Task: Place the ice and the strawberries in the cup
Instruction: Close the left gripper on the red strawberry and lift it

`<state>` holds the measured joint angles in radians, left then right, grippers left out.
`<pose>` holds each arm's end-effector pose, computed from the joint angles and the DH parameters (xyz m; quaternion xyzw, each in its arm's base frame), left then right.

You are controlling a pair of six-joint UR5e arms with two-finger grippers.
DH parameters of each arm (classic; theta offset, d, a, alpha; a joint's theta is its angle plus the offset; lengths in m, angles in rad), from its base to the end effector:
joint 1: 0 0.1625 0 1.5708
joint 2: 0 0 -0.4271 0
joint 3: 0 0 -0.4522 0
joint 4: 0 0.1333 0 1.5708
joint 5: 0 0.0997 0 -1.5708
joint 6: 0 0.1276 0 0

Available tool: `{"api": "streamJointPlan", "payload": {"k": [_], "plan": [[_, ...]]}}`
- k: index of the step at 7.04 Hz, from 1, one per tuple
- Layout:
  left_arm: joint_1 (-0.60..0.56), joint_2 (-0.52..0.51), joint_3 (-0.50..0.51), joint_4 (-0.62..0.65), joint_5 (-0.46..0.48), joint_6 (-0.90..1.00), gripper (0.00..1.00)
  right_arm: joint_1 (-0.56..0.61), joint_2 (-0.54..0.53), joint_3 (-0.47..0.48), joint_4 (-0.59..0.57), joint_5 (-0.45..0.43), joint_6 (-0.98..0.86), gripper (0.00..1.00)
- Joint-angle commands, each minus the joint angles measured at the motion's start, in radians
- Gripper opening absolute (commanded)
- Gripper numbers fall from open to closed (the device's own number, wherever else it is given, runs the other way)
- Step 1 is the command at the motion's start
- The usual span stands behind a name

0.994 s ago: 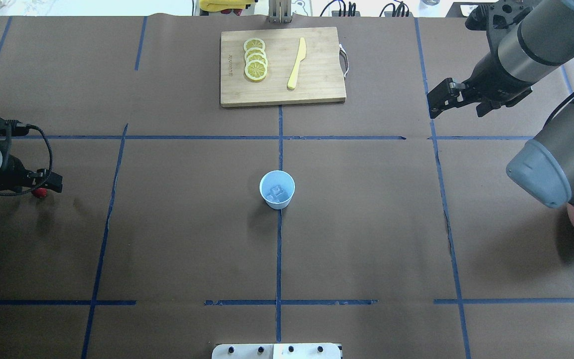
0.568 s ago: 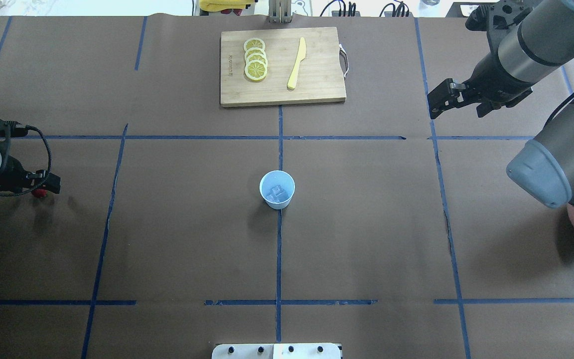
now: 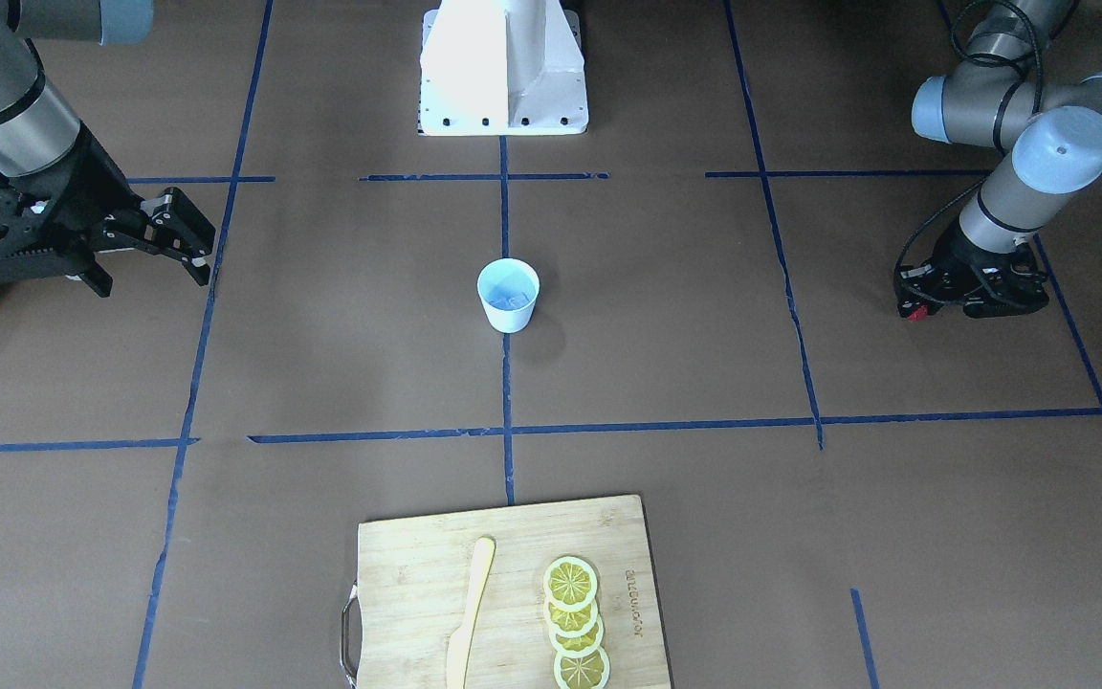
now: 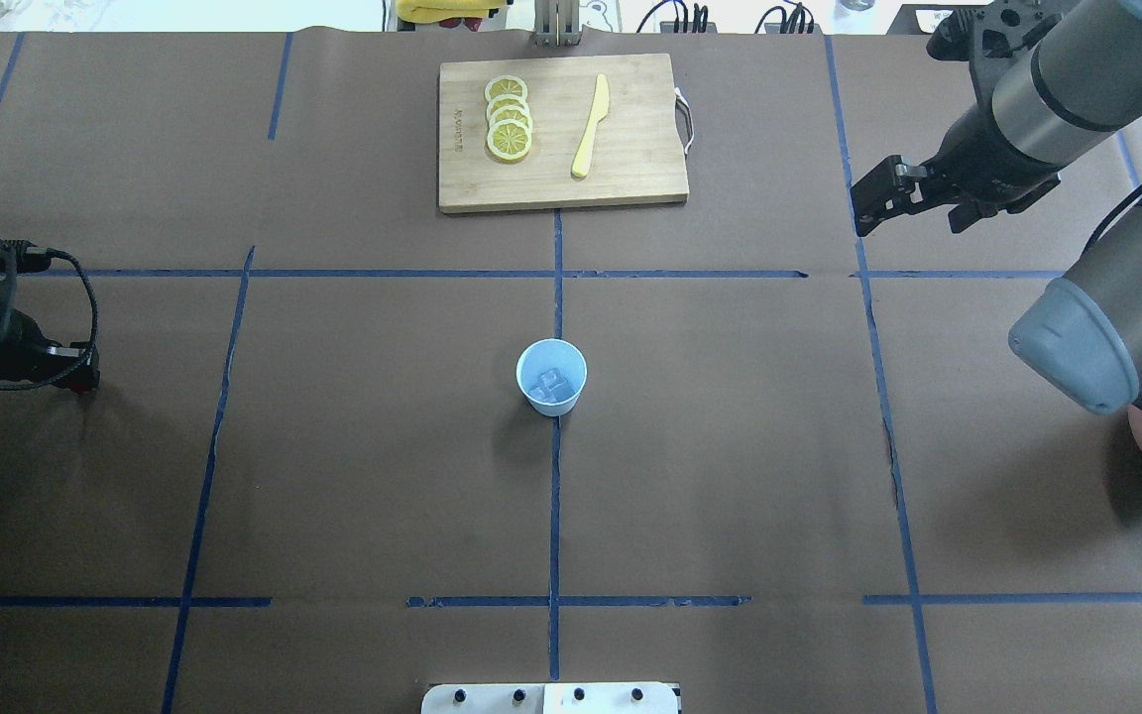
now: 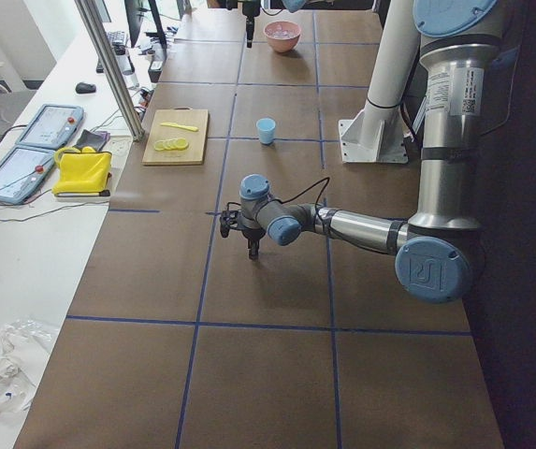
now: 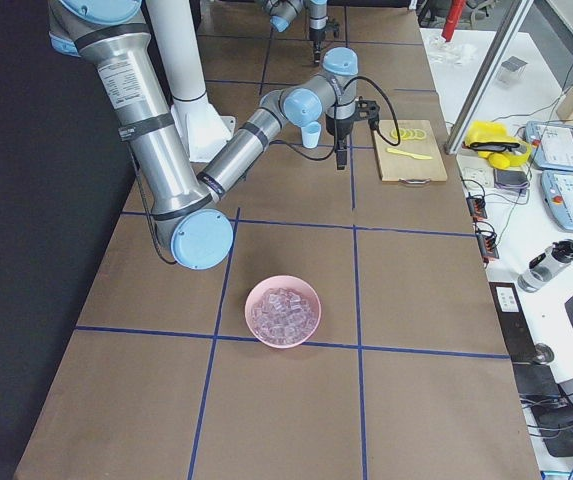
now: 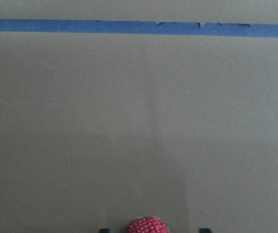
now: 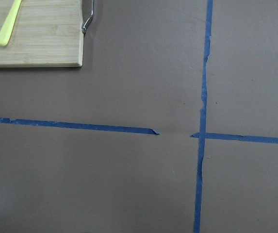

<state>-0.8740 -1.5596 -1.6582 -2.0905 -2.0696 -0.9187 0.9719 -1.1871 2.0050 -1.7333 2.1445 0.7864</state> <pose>0.3242 -0.5000 0.5919 0.0261 0.3687 -0.0306 0.9287 -0.2929 -0.5428 0.2528 0.0665 -0.4033 -0.0057 0.9126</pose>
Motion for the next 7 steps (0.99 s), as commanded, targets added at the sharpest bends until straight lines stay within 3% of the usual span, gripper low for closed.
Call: {"api": "streamJointPlan", "payload": {"k": [1, 2, 4, 6, 7], "plan": [[-0.006, 0.004, -0.024, 0.007, -0.006, 0.0, 0.02, 0.001, -0.003, 0.003, 0.0, 0.0, 0.001, 0.99], [-0.017, -0.003, -0.064, 0.044, -0.007, 0.0, 0.0, 0.002, -0.003, 0.005, 0.0, 0.0, 0.001, 0.99], [-0.033, -0.084, -0.191, 0.274, -0.007, -0.008, 0.0, 0.004, -0.043, 0.026, 0.003, 0.002, -0.003, 0.99], [-0.004, -0.326, -0.219, 0.47, -0.006, -0.239, 0.0, 0.013, -0.071, 0.037, 0.009, 0.002, -0.004, 0.99], [0.082, -0.449, -0.219, 0.547, -0.003, -0.373, 0.0, 0.014, -0.08, 0.038, 0.011, 0.0, -0.004, 0.99]]}}
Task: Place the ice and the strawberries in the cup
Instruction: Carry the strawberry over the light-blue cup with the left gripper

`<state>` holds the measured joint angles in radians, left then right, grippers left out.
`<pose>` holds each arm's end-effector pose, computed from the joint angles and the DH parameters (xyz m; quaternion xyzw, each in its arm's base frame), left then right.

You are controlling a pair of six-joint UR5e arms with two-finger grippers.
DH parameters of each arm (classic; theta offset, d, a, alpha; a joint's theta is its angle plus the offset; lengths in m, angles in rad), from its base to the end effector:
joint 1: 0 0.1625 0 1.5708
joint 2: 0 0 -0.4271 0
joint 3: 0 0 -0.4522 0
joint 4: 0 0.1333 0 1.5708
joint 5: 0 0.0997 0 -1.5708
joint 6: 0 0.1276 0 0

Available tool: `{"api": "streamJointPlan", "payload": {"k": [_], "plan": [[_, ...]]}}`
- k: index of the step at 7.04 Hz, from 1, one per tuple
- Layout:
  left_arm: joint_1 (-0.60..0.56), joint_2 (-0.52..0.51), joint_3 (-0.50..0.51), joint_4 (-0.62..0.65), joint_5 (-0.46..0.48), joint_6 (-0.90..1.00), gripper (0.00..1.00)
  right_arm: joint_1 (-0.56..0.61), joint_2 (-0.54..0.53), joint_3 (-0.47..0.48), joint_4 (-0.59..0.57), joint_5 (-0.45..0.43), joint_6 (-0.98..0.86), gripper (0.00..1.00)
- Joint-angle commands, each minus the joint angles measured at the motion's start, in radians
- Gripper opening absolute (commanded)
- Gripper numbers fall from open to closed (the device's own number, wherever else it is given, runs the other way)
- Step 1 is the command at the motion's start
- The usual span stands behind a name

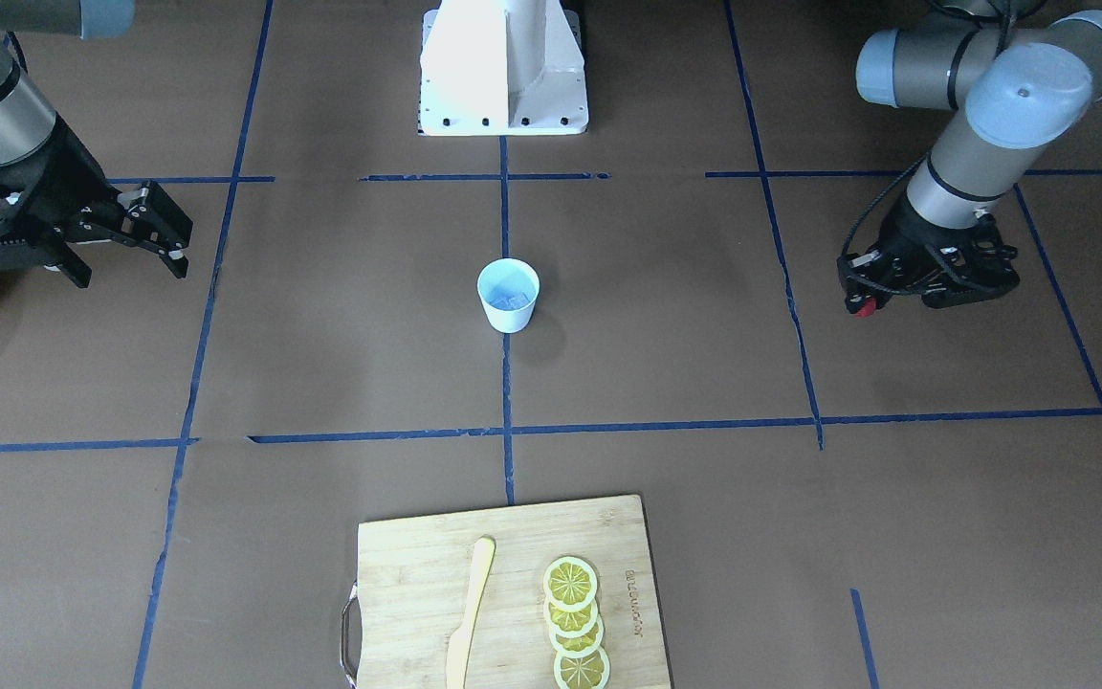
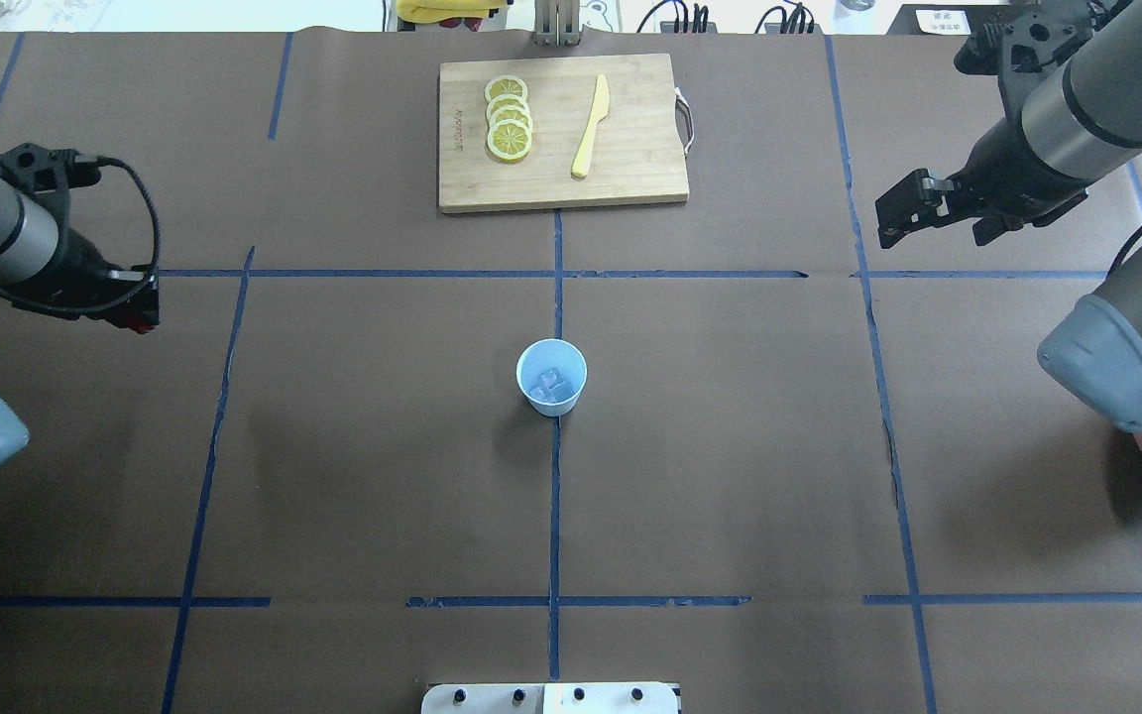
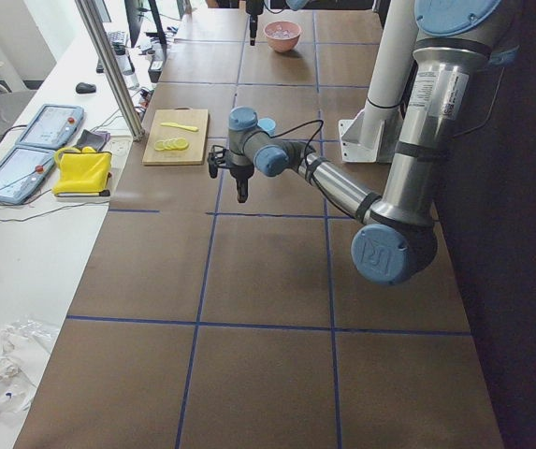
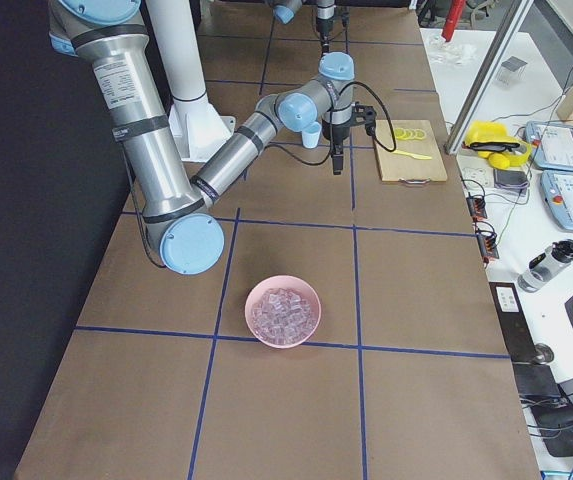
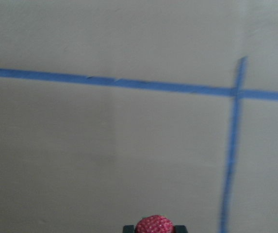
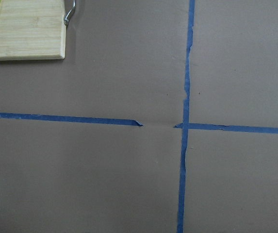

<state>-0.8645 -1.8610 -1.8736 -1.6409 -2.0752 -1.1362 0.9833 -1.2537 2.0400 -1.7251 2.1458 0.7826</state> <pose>0.3638 -0.5368 0.3457 0.0028 0.3937 -0.1159 0.9119 -0.2773 -0.5318 0.2758 0.0602 -0.3973 0.0011 0.9157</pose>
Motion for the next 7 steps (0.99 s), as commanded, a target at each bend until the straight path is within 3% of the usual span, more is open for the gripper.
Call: {"api": "streamJointPlan", "payload": {"k": [1, 3, 5, 7], "plan": [[0.132, -0.252, 0.001, 0.18, 0.01, -0.243, 0.0, 0.006, -0.035, 0.017, 0.002, -0.003, -0.002, 0.99], [0.214, -0.387, 0.042, 0.197, 0.038, -0.341, 0.0, 0.035, -0.078, 0.034, 0.004, 0.0, -0.063, 0.99], [0.246, -0.531, 0.213, 0.184, 0.073, -0.353, 0.0, 0.045, -0.096, 0.04, 0.004, 0.0, -0.071, 0.99], [0.248, -0.599, 0.292, 0.174, 0.072, -0.362, 0.0, 0.045, -0.099, 0.04, 0.004, -0.001, -0.072, 0.99]]}}
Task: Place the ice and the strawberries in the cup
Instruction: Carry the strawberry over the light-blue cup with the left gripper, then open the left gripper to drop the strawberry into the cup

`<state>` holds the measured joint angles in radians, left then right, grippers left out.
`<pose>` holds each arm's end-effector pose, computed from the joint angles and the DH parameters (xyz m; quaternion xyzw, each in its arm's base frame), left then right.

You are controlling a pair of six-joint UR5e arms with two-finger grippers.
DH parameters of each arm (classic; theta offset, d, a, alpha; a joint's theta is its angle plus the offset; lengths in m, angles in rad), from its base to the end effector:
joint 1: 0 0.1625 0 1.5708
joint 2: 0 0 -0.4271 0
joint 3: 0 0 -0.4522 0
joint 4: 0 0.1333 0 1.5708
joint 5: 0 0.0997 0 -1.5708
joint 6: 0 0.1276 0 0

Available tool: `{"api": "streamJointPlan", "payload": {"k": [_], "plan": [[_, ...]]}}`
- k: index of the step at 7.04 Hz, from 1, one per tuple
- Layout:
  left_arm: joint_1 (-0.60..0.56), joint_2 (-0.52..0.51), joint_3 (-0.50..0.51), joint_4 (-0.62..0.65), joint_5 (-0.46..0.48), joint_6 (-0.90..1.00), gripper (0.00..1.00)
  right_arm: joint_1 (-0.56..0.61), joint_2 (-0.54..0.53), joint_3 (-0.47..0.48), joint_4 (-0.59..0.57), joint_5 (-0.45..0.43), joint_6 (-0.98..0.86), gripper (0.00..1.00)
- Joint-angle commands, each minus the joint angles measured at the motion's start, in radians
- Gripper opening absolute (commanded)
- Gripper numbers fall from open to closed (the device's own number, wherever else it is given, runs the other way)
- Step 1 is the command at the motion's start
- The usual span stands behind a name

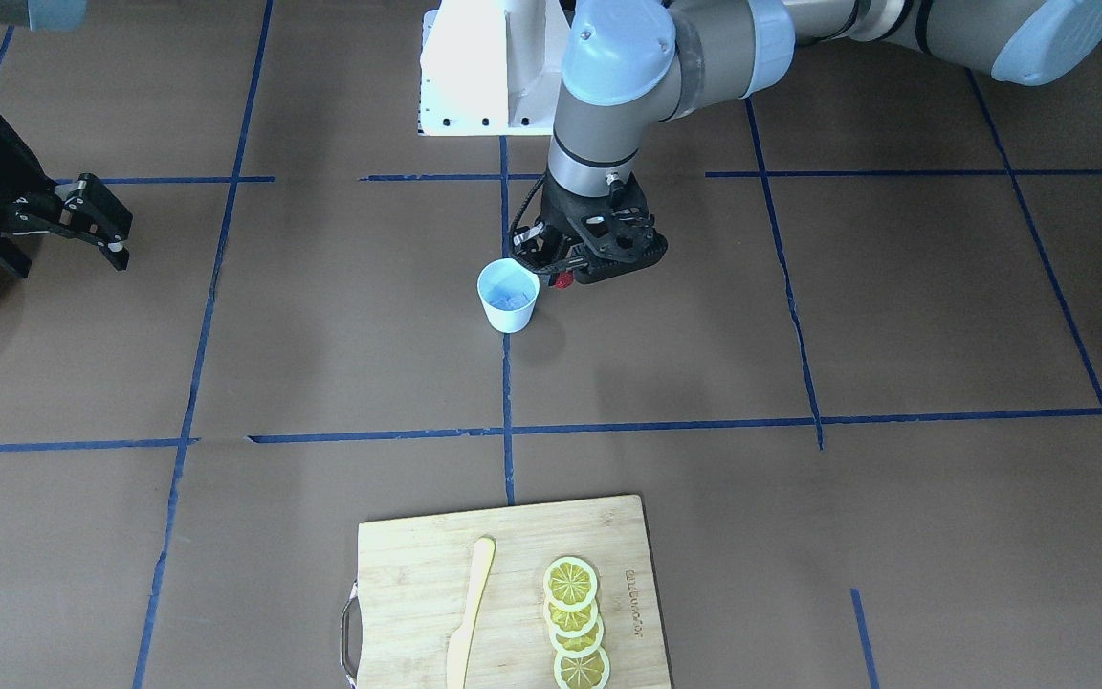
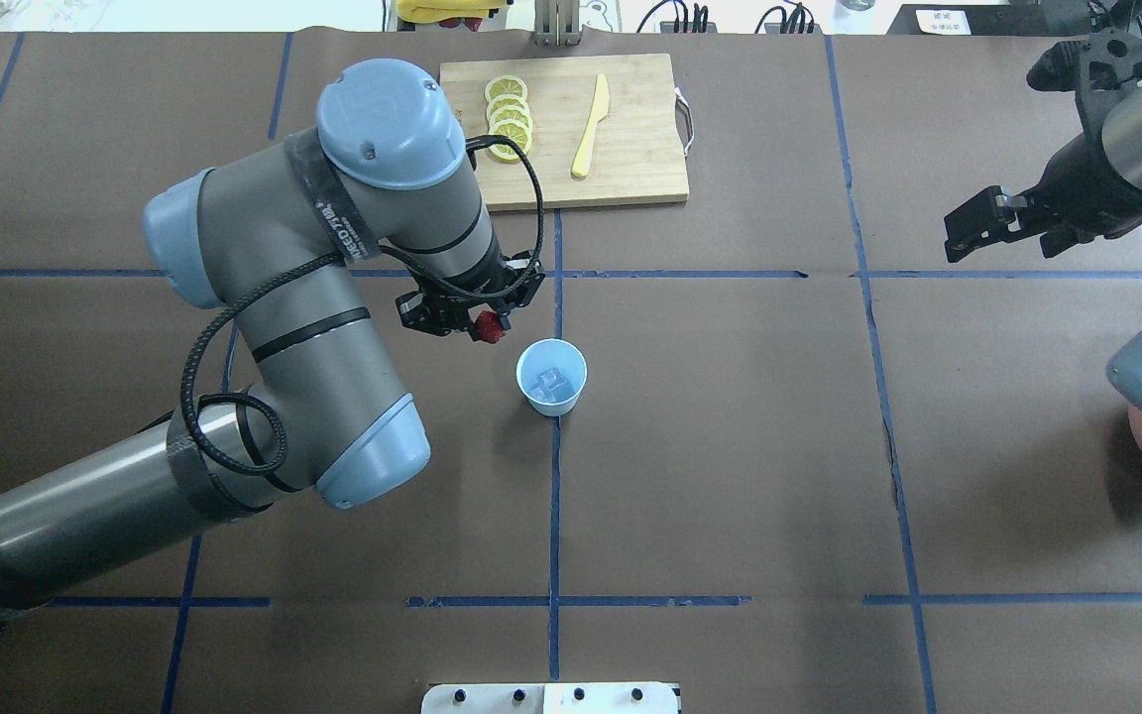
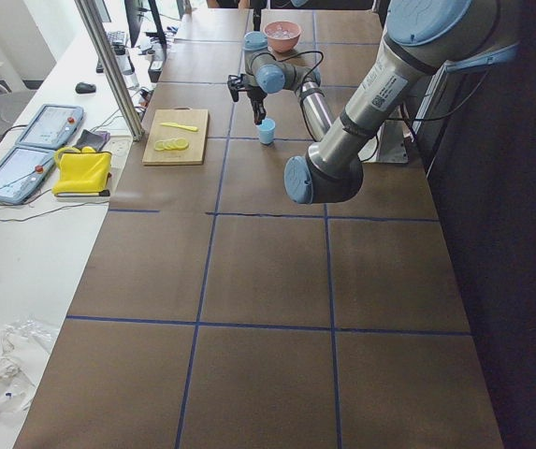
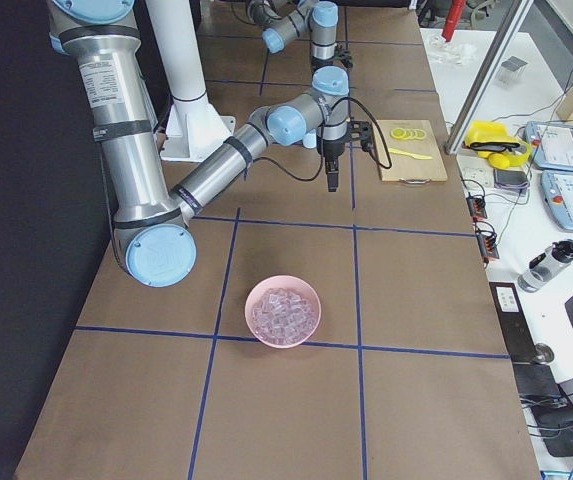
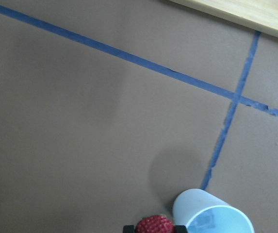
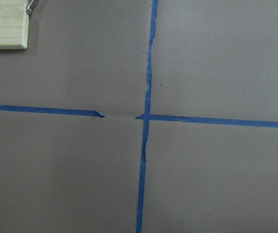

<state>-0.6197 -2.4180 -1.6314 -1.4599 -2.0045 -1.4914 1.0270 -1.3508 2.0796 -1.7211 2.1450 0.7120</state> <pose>0.5650 -0.5010 0.0985 -0.0565 0.4239 -0.1598 0.8897 -0.2415 -0.5231 0.3133 0.0619 -0.3803 -0.0033 0.9228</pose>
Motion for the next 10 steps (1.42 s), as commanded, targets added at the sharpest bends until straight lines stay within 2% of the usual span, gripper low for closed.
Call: {"api": "streamJointPlan", "payload": {"k": [1, 4, 5, 6, 8, 10], "plan": [[0.018, -0.058, 0.091, -0.048, 0.001, -0.01, 0.0, 0.002, -0.004, 0.0, 0.0, -0.001, -0.002, 0.99], [0.04, -0.058, 0.108, -0.073, 0.001, -0.012, 0.04, 0.002, -0.004, -0.001, 0.0, -0.001, 0.0, 0.99], [0.04, -0.056, 0.108, -0.073, 0.001, -0.012, 0.31, 0.004, -0.004, -0.001, 0.0, -0.001, 0.0, 0.99], [0.04, -0.049, 0.104, -0.071, 0.003, -0.009, 0.99, 0.004, -0.004, 0.0, 0.0, 0.001, 0.0, 0.99], [0.04, -0.049, 0.093, -0.065, 0.003, -0.013, 1.0, 0.008, -0.004, 0.0, 0.0, 0.001, 0.0, 0.99], [0.04, -0.046, 0.041, -0.051, -0.003, -0.032, 1.0, 0.012, -0.005, 0.002, 0.0, 0.003, 0.0, 0.99]]}}
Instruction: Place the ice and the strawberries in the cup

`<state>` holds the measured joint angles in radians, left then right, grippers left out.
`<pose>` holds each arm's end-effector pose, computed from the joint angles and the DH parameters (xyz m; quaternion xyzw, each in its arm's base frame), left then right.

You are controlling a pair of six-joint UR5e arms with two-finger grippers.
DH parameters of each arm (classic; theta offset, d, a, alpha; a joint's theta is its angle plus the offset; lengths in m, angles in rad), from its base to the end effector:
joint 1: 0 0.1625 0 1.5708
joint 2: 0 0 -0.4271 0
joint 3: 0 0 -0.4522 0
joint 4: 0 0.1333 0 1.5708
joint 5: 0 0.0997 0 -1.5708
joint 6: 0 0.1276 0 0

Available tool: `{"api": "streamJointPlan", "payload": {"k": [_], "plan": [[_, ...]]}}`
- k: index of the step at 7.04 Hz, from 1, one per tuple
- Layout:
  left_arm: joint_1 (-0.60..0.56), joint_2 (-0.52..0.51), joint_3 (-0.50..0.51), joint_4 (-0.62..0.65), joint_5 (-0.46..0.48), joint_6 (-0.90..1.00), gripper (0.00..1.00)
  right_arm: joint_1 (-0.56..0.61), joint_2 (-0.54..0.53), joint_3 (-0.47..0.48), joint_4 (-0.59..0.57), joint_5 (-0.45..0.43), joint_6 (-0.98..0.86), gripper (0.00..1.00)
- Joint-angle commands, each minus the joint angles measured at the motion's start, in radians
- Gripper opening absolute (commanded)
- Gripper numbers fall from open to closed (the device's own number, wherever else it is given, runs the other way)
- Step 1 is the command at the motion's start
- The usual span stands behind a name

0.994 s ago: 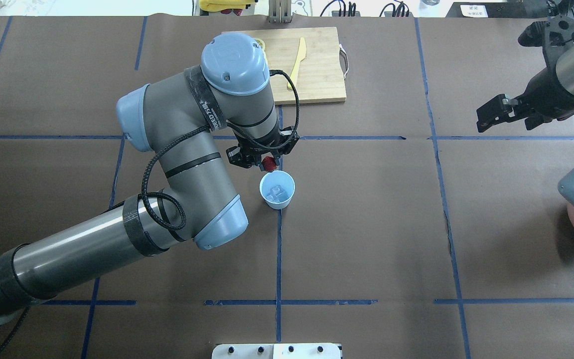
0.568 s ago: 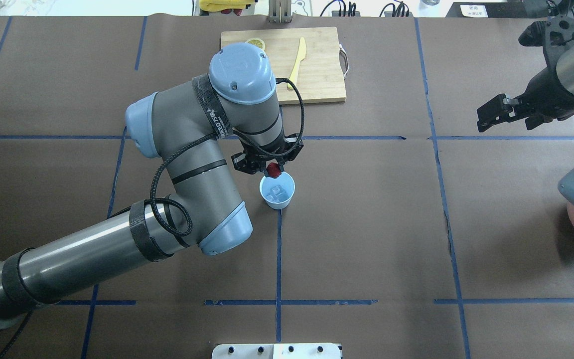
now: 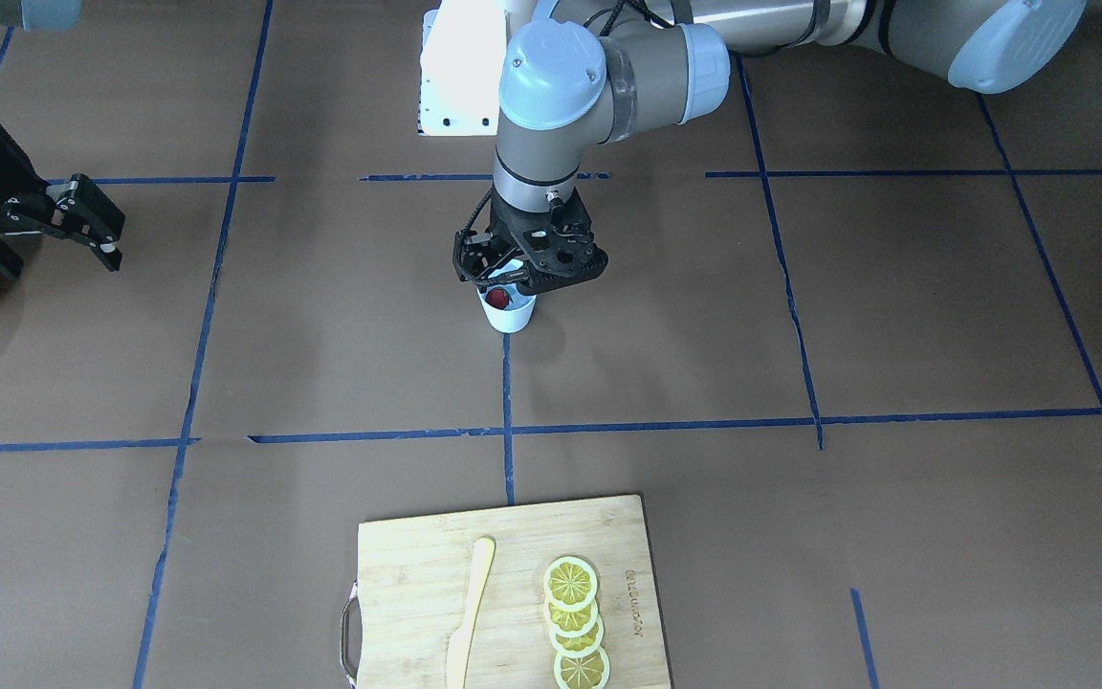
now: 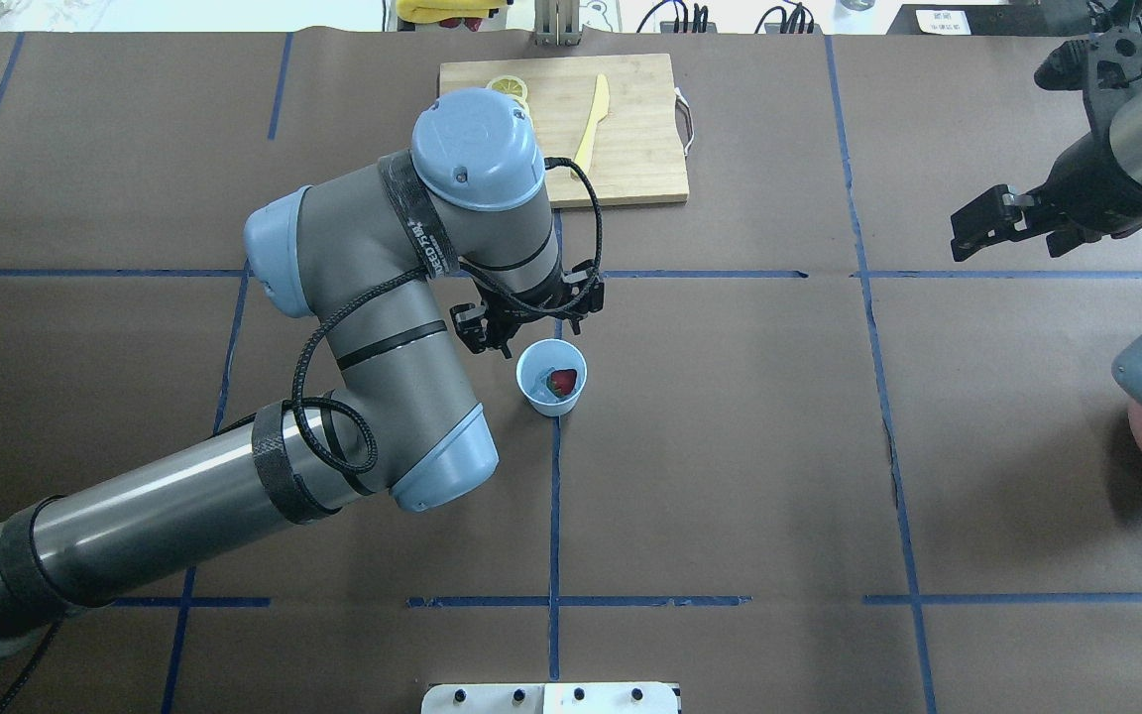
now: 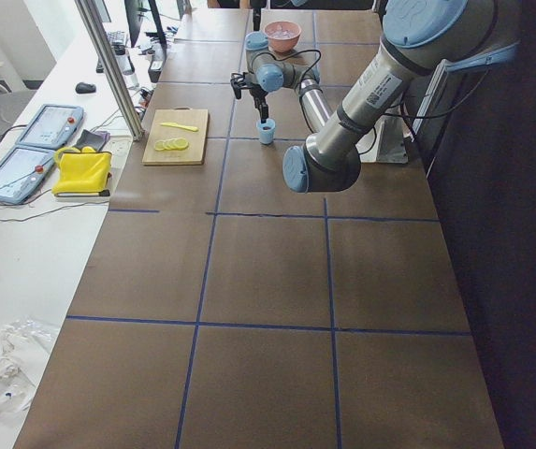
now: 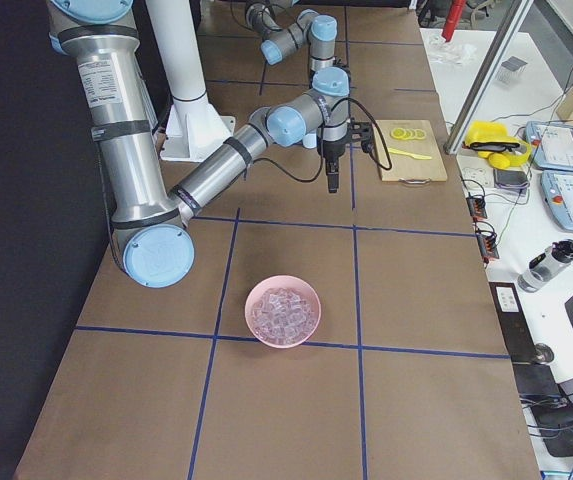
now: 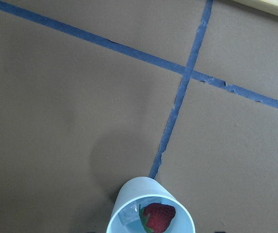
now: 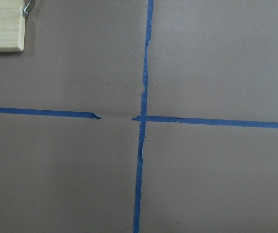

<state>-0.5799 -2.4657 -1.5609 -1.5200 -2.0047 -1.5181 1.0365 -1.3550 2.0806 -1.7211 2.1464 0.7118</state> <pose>0.6024 -0.4898 0.0836 -0.0640 0.4372 -0.1484 0.8847 -0.2362 -0.5245 0.3152 0.0621 -0.3798 0.0013 0.9230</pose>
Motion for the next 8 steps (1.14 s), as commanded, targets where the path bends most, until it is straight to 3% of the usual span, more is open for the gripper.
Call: {"api": "streamJointPlan", "payload": {"k": [1, 4, 6, 8], "plan": [[-0.001, 0.025, -0.063, 0.047, -0.005, 0.036, 1.0, 0.02, -0.034, 0.013, 0.0, 0.001, -0.039, 0.99], [-0.147, 0.245, -0.259, 0.179, -0.008, 0.443, 1.0, 0.228, -0.189, -0.037, 0.025, 0.085, -0.387, 0.99], [-0.347, 0.379, -0.298, 0.218, -0.107, 0.78, 1.0, 0.424, -0.213, -0.225, 0.026, 0.206, -0.667, 0.99], [-0.548, 0.5, -0.282, 0.224, -0.208, 1.107, 1.0, 0.529, -0.21, -0.36, 0.028, 0.225, -0.773, 0.99]]}}
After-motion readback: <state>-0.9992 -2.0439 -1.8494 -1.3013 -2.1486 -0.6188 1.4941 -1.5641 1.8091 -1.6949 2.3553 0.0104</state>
